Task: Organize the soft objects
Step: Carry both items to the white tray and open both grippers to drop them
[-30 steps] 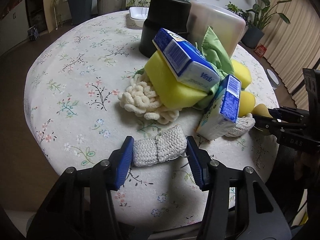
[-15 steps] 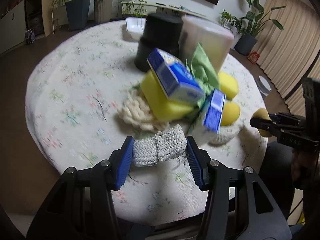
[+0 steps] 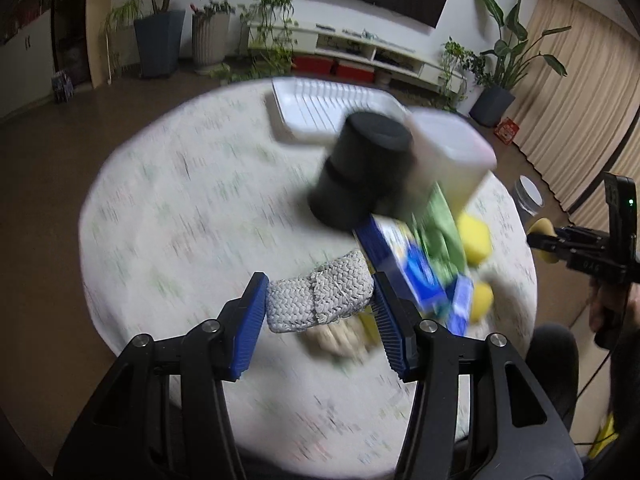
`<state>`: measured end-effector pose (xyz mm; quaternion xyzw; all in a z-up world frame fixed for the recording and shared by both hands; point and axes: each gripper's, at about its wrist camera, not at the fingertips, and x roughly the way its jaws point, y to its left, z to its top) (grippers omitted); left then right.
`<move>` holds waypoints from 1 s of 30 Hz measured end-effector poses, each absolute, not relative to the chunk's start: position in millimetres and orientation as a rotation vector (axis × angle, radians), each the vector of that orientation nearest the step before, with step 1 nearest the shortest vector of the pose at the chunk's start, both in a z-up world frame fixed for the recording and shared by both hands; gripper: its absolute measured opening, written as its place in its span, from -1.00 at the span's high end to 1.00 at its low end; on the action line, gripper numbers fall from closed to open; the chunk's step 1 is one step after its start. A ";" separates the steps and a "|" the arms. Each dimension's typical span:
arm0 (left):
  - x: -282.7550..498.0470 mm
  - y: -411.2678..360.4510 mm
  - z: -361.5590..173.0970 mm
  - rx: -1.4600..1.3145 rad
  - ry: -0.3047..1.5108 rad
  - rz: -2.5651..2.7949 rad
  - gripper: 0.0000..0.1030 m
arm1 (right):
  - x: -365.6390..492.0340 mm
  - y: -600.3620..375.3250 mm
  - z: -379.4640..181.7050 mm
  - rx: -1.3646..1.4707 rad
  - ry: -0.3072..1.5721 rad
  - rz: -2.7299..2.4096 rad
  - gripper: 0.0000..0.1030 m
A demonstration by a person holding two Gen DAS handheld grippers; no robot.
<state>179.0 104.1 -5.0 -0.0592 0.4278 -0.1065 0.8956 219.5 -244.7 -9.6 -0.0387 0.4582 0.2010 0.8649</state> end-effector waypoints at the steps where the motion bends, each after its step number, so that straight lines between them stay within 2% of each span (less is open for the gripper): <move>1: 188.1 107.3 1.8 -0.111 0.876 -0.219 0.04 | 230.4 -247.2 -3.3 -0.089 0.948 0.415 0.33; 7: 273.5 116.9 41.6 -0.022 0.826 -0.217 0.04 | 315.6 -258.3 19.8 -0.095 0.933 0.396 0.33; 13: 373.1 109.6 55.3 0.047 0.855 -0.254 0.03 | 407.6 -249.1 29.3 -0.155 0.933 0.372 0.33; 21: 470.6 77.4 16.3 0.107 0.947 -0.282 0.03 | 494.8 -212.7 3.7 -0.191 0.959 0.439 0.33; 30: 514.1 47.8 -40.4 0.129 1.061 -0.356 0.03 | 536.5 -177.7 -36.2 -0.256 1.006 0.502 0.32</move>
